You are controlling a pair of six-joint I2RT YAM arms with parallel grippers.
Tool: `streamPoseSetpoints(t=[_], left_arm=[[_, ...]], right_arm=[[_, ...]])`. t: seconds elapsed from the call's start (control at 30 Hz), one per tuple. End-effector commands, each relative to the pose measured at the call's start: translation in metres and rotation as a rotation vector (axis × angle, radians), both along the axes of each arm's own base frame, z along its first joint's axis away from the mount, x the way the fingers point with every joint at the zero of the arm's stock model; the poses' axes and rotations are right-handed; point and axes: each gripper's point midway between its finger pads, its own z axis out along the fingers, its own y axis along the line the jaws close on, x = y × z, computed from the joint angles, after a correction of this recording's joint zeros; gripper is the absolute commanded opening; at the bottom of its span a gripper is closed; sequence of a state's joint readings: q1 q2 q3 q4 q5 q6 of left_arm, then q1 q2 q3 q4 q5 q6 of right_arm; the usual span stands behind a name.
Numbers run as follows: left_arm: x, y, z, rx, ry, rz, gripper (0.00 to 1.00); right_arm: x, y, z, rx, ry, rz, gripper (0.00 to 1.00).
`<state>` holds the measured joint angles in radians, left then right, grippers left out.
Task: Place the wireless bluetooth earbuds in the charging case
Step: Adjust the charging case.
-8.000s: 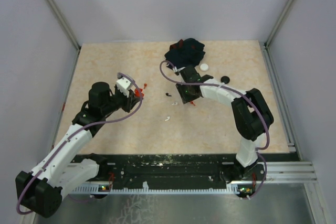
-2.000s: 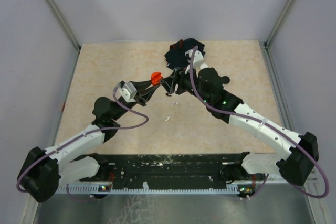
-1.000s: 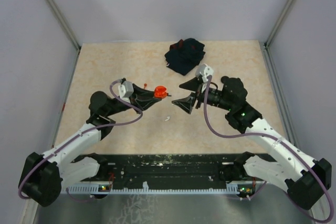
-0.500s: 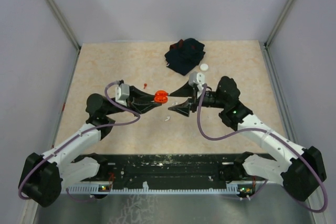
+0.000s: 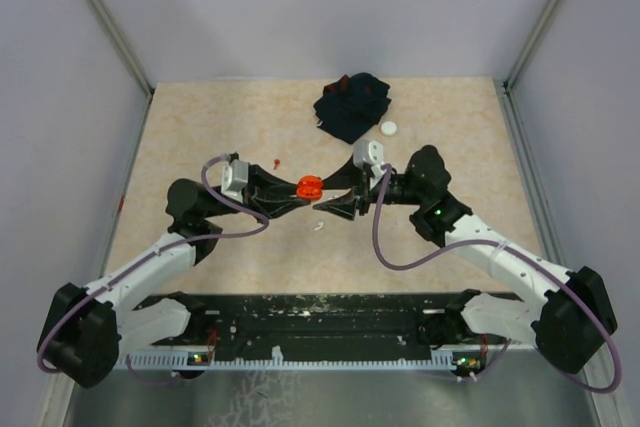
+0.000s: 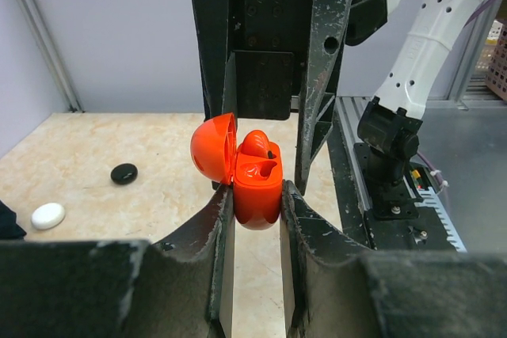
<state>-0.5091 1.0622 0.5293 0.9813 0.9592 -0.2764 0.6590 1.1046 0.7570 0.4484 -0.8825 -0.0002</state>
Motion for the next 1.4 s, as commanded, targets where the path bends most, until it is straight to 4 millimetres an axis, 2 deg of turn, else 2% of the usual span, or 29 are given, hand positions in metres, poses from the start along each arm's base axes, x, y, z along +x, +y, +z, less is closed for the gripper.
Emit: streamPoseSetpoints(t=[0.0, 0.27, 0.33, 0.43, 0.5, 0.53, 0.63, 0.73, 0.8, 1.0, 1.1, 1.2, 1.37], left_arm=[[-0.009, -0.002, 0.018, -0.036, -0.058, -0.044, 0.00], [-0.010, -0.004, 0.016, -0.029, -0.055, -0.055, 0.01], [-0.010, -0.005, 0.015, -0.026, -0.053, -0.058, 0.03], [-0.009, -0.004, 0.015, -0.026, -0.056, -0.038, 0.06], [-0.007, -0.002, 0.013, -0.017, -0.053, -0.017, 0.09], [-0.006, -0.002, 0.013, -0.013, -0.053, -0.008, 0.10], [-0.002, 0.000, 0.011, -0.007, -0.046, 0.027, 0.14], [-0.001, 0.002, 0.010, -0.010, -0.044, 0.050, 0.30], [0.001, 0.004, 0.009, -0.003, -0.043, 0.069, 0.37], [0.004, 0.008, 0.007, 0.031, -0.018, 0.110, 0.42], [0.001, 0.007, 0.007, 0.046, -0.016, 0.094, 0.42], [-0.001, 0.005, 0.005, 0.056, -0.007, 0.069, 0.36], [-0.002, 0.003, 0.006, 0.044, 0.001, 0.043, 0.09]], right_arm=[[-0.006, 0.003, 0.025, 0.068, -0.080, 0.039, 0.42], [-0.008, 0.003, 0.027, 0.085, -0.083, 0.051, 0.29], [-0.009, 0.003, 0.026, 0.091, -0.079, 0.055, 0.21], [-0.009, 0.003, 0.026, 0.093, -0.078, 0.051, 0.13], [-0.010, 0.002, 0.027, 0.097, -0.082, 0.046, 0.02], [-0.009, 0.001, 0.027, 0.098, -0.082, 0.042, 0.00], [-0.008, 0.001, 0.027, 0.104, -0.076, 0.028, 0.00], [-0.005, -0.001, 0.026, 0.112, -0.068, 0.006, 0.00], [-0.005, -0.003, 0.024, 0.108, -0.064, 0.000, 0.00], [-0.003, -0.004, 0.017, 0.060, -0.059, -0.005, 0.00], [-0.003, -0.004, 0.016, 0.050, -0.061, -0.004, 0.00], [-0.004, -0.003, 0.017, 0.047, -0.059, 0.012, 0.00], [-0.007, -0.001, 0.018, 0.057, -0.044, 0.032, 0.00]])
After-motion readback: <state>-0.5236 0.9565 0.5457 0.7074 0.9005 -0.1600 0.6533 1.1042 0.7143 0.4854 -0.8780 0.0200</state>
